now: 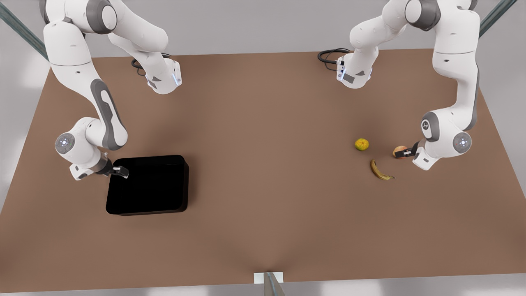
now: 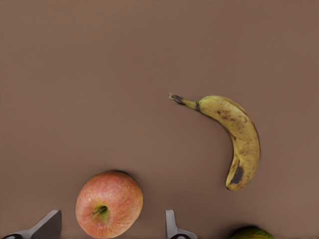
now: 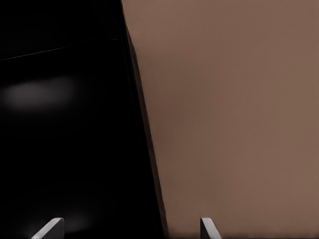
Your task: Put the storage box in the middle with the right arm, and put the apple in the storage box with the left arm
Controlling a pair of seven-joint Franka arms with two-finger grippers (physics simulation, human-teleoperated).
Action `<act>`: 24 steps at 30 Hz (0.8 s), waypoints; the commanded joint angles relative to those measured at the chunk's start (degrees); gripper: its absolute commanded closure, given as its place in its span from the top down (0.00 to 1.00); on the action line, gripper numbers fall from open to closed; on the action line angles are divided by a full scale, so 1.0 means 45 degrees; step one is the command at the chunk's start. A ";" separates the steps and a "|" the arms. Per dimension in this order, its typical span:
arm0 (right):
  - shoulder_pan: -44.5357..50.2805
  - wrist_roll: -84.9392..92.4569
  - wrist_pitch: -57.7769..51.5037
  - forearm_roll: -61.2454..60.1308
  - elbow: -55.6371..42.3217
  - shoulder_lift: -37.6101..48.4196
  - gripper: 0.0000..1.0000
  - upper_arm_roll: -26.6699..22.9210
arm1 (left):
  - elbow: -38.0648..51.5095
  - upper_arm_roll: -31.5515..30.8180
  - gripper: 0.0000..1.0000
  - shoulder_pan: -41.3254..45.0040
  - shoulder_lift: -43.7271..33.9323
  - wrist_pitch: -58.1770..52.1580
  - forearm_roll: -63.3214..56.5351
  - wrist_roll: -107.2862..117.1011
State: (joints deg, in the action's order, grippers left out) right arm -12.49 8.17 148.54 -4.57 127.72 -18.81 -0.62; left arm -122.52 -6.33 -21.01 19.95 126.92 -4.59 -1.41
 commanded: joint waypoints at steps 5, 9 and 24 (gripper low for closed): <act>0.0022 0.0000 0.0312 0.0000 0.0055 -0.0332 0.76 0.0000 | 0.0078 0.0019 1.00 -0.0137 0.0468 0.0037 -0.0153 0.0000; 0.0022 0.0000 0.0351 0.0000 -0.0082 -0.0761 0.27 0.0000 | 0.0176 0.0039 1.00 -0.0137 0.0723 0.0096 -0.0153 0.0000; 0.0041 0.0547 0.0176 0.0000 -0.0297 -0.0352 0.21 0.0019 | 0.0157 0.0117 1.00 -0.0234 0.1133 0.0252 -0.0602 0.0000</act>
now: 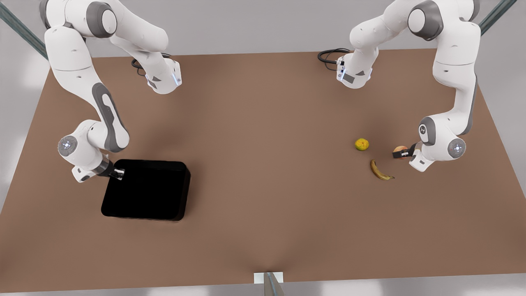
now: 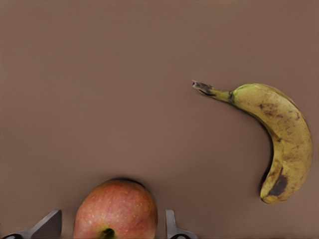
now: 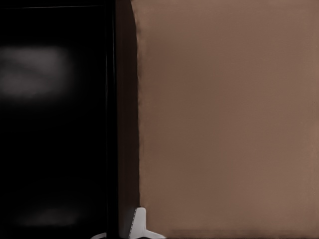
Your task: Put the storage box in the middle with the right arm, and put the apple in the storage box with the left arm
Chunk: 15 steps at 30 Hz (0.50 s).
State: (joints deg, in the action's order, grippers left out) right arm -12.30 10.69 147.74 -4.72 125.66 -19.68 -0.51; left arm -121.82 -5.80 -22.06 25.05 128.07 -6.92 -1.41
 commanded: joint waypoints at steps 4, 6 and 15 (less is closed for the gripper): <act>0.0195 -0.0227 -0.3277 -0.0669 -0.2159 0.0410 0.21 0.0367 | -0.0059 0.0000 1.00 -0.0019 0.0019 0.0017 -0.0083 0.0000; 0.0234 -0.1963 -0.4941 -0.0650 -0.4212 -0.0078 0.21 0.1597 | -0.0137 0.0000 1.00 -0.0019 -0.0039 0.0056 -0.0083 0.0000; 0.6189 -0.7608 -0.5898 -0.0630 -0.6127 -0.0508 0.21 0.2243 | -0.0156 0.0000 1.00 0.0020 0.0273 0.0272 -0.0083 0.0000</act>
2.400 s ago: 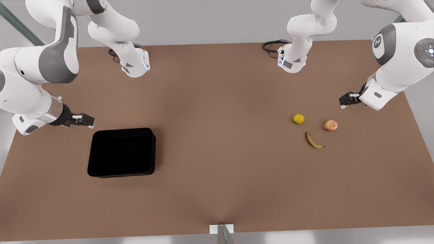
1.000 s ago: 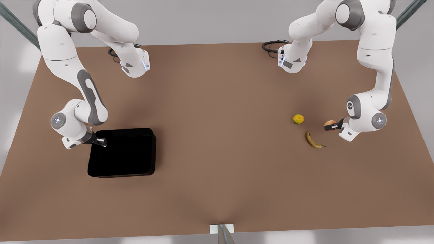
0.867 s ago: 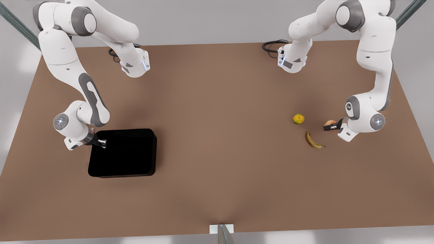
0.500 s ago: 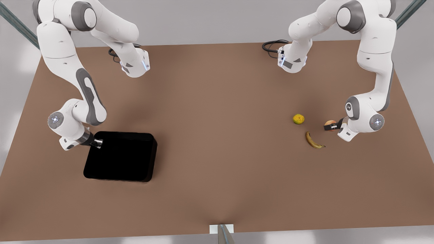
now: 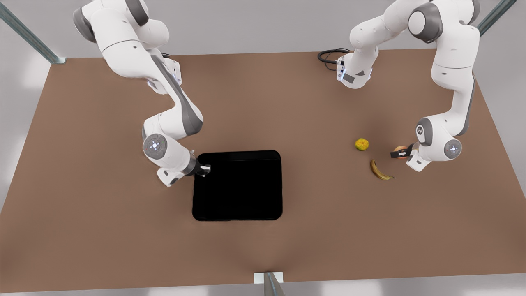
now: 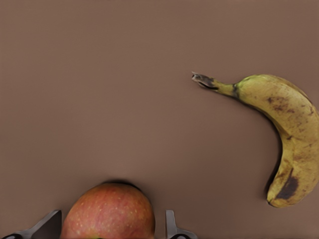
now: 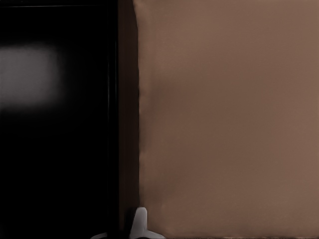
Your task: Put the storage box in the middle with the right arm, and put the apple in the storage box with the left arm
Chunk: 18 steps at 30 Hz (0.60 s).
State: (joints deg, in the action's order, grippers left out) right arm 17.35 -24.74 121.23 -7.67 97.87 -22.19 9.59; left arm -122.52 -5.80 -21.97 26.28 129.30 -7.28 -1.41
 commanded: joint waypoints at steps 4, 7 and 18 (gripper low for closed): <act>0.1651 -0.2236 -0.1042 0.0201 -0.2530 -0.1669 0.21 -0.0002 | 0.0000 0.0000 1.00 0.0000 0.0097 -0.0003 -0.0004 0.0000; 0.2531 -0.2882 -0.0945 0.0494 -0.2883 -0.2452 0.21 -0.0041 | 0.0020 0.0000 1.00 0.0000 0.0176 0.0017 -0.0004 0.0000; 0.2181 -0.1534 -0.1061 0.1217 -0.2687 -0.2843 1.00 -0.0041 | 0.0039 0.0000 0.83 0.0000 0.0195 0.0017 -0.0004 -0.0019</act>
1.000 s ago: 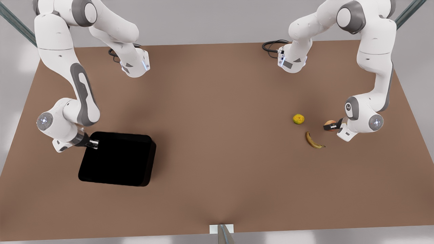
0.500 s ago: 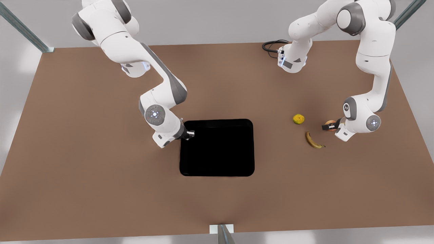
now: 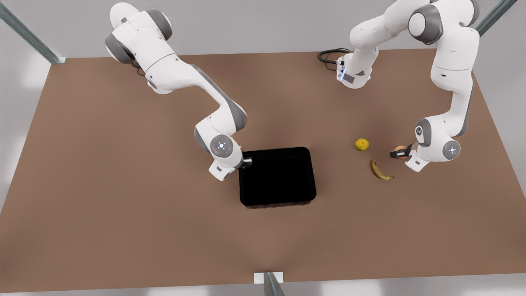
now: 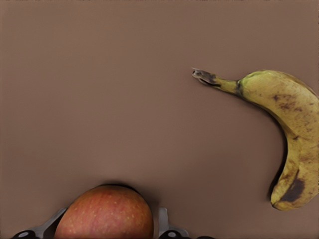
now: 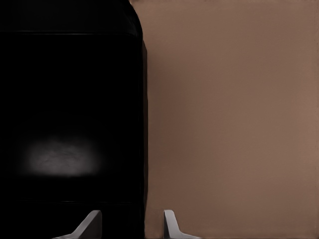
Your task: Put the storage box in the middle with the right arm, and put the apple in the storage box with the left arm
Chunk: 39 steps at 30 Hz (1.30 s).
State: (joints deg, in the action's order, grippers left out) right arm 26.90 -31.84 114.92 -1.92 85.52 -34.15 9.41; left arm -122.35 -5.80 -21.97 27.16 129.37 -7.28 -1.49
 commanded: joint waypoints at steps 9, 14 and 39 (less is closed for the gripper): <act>-0.9336 0.6959 -0.9268 -0.0158 -0.2872 0.3622 1.00 -0.0002 | 0.0020 0.0000 0.81 0.0000 0.0039 0.0020 -0.0004 0.0000; -0.6744 0.6861 -0.8545 0.0213 -0.1583 0.4970 1.00 -0.2088 | 0.0020 0.0000 0.77 0.0000 0.0058 0.0020 -0.0004 0.0000; -0.6095 0.6764 -0.7432 -0.0100 -0.2676 0.4150 1.00 -0.2268 | 0.0020 0.0000 0.71 -0.0019 -0.0079 -0.0195 -0.0004 0.0020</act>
State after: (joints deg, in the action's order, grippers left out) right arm -0.50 -1.48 81.42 -2.32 73.48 -15.50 -0.79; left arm -122.26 -5.80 -22.06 26.80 128.61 -9.08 -1.30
